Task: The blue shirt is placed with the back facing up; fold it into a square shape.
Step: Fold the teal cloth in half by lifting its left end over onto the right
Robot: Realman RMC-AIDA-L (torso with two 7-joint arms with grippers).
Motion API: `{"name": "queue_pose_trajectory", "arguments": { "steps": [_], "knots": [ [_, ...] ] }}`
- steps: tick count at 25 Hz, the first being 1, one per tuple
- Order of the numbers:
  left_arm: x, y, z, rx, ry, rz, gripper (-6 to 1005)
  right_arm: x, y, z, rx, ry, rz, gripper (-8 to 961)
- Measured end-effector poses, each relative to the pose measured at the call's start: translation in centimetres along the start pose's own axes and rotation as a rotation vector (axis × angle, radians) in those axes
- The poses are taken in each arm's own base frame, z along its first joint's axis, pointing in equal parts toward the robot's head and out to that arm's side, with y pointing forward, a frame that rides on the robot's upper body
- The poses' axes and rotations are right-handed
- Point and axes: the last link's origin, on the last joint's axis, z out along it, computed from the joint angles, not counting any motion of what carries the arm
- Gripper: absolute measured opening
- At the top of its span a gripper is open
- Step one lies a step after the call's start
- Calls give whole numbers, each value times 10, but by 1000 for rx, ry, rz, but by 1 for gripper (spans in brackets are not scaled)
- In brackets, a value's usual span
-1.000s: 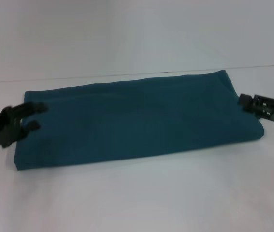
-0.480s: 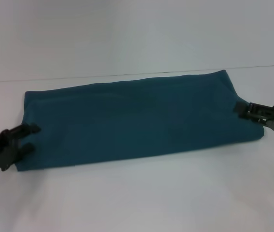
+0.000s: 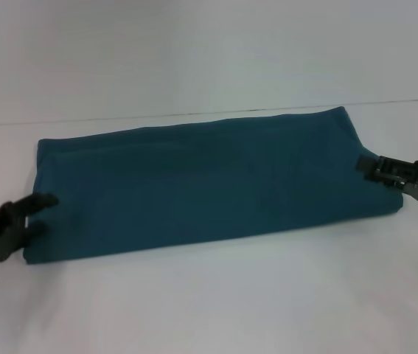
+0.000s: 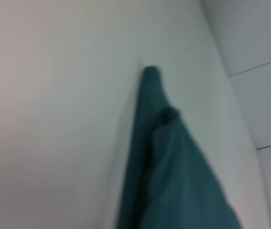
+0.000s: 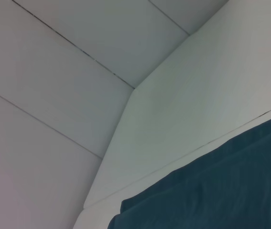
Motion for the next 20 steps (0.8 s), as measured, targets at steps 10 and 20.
{"name": "queue_pose_trajectory", "arguments": {
  "steps": [10, 20],
  "knots": [
    [29, 31, 25, -4, 94, 66, 673, -1, -2, 1, 18, -6, -1, 548],
    [19, 18, 35, 90, 82, 95, 673, 0, -4, -1, 22, -6, 9, 551]
  ]
}}
